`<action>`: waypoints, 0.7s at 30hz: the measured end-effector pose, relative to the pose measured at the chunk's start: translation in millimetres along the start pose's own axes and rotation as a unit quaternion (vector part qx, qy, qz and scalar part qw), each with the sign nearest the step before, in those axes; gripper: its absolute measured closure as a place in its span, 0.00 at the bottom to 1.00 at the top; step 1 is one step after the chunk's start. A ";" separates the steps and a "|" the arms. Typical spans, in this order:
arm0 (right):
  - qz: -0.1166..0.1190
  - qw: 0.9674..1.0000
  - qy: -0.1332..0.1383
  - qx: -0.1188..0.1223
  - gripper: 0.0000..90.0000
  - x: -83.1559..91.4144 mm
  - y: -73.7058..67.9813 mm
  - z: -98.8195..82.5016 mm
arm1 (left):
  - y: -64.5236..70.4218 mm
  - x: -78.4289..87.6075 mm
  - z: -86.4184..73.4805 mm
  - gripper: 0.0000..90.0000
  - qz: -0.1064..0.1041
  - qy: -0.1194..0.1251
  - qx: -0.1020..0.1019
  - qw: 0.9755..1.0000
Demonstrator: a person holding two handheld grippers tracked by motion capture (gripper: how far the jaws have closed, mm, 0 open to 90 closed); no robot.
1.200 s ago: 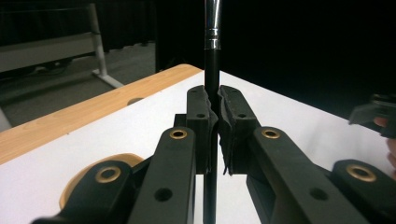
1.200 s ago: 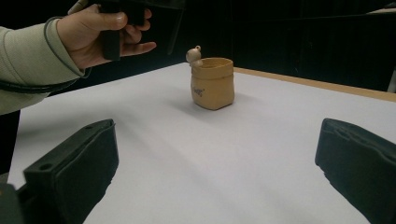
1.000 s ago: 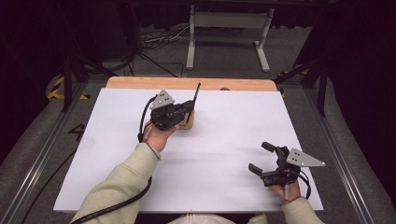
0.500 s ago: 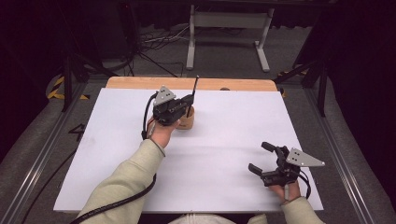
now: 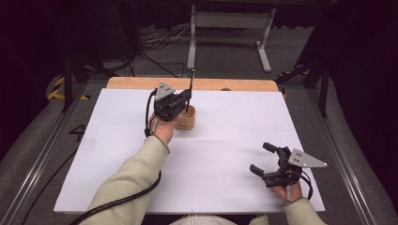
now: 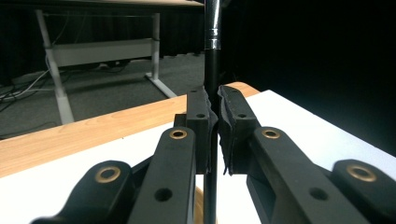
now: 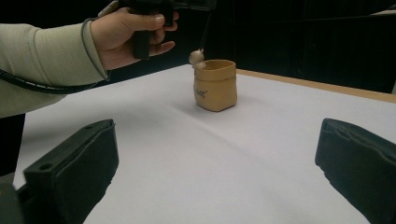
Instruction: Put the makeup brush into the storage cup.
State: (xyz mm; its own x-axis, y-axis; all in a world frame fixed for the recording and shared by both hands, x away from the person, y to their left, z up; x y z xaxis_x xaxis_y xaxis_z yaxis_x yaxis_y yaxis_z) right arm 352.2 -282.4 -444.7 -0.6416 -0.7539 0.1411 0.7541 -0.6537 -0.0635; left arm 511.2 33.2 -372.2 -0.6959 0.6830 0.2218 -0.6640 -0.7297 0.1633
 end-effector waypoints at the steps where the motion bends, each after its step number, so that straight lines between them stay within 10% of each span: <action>1: 0.000 1.000 0.001 0.000 0.00 0.0 0.0 0.0 | -0.2 -0.9 0.2 0.92 0.001 0.001 0.004 1.000; 21: 0.005 1.000 0.003 -0.001 0.00 -0.3 -1.2 0.8 | -7.2 -8.7 -11.0 0.92 0.014 0.004 -0.001 1.000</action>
State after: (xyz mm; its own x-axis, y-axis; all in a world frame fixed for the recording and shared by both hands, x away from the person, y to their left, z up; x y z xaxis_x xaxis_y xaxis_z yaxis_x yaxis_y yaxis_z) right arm 351.5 -281.4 -443.8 -0.6341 -0.7613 0.1354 0.7608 -0.6456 -0.0668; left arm 519.0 32.9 -385.9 -0.7158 0.6630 0.2192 -0.6453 -0.7480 0.1551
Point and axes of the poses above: each handheld gripper's, and its own axes: x roughly backward along the jaws, z roughly out of its top, y roughly to its right, the point moved 5 cm from there along -x, roughly forward along the jaws, and after that the axes turned 3 degrees about -z, right-handed, at the moved point
